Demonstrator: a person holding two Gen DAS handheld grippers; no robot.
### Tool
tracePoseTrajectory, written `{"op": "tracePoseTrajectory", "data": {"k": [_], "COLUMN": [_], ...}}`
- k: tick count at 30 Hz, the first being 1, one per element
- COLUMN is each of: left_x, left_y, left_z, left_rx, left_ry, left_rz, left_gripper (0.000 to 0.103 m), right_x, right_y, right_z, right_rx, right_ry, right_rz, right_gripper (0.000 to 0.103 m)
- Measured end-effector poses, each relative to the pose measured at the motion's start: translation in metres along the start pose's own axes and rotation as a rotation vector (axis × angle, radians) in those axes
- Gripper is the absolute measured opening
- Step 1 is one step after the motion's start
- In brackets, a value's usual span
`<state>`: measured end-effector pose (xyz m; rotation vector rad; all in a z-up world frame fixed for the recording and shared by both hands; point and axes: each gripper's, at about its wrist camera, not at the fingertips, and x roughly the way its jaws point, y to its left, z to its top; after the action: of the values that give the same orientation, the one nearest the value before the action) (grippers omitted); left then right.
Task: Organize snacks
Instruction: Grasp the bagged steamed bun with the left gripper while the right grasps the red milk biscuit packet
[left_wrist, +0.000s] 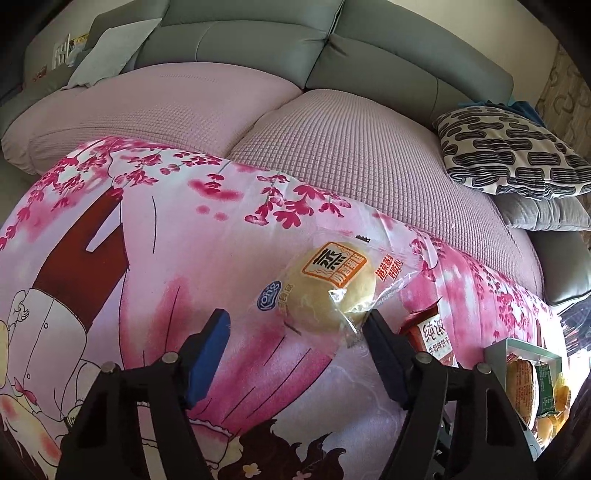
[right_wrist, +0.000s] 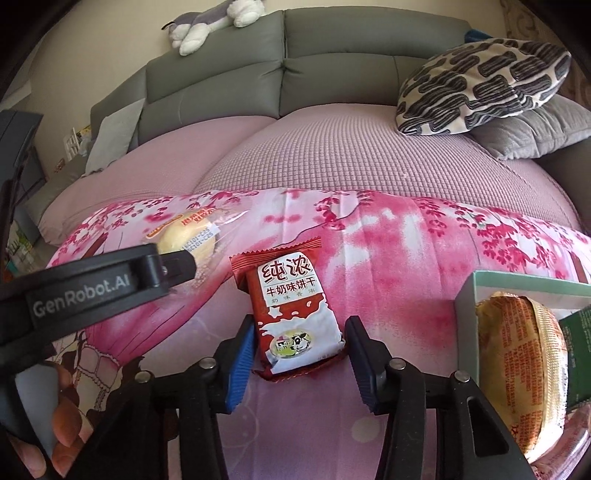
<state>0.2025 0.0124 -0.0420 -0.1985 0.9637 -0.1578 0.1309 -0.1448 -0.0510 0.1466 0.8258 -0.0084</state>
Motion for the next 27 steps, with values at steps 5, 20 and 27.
{"op": "tracePoseTrajectory", "data": {"k": [5, 20, 27], "left_x": [-0.002, -0.020, -0.021], "left_y": [-0.001, 0.001, 0.003], "left_z": [-0.001, -0.001, 0.003], "left_rx": [0.004, 0.001, -0.019], "left_ry": [-0.008, -0.049, -0.026], "left_rz": [-0.006, -0.019, -0.021], "left_gripper": [0.069, 0.029, 0.038], "right_x": [-0.003, -0.023, -0.017], "right_y": [-0.003, -0.013, -0.015], "right_z": [0.000, 0.002, 0.001], "right_rx": [0.012, 0.043, 0.055], "right_ry": [-0.006, -0.022, 0.004], "right_rz": [0.000, -0.036, -0.040], "right_gripper": [0.051, 0.050, 0.050]}}
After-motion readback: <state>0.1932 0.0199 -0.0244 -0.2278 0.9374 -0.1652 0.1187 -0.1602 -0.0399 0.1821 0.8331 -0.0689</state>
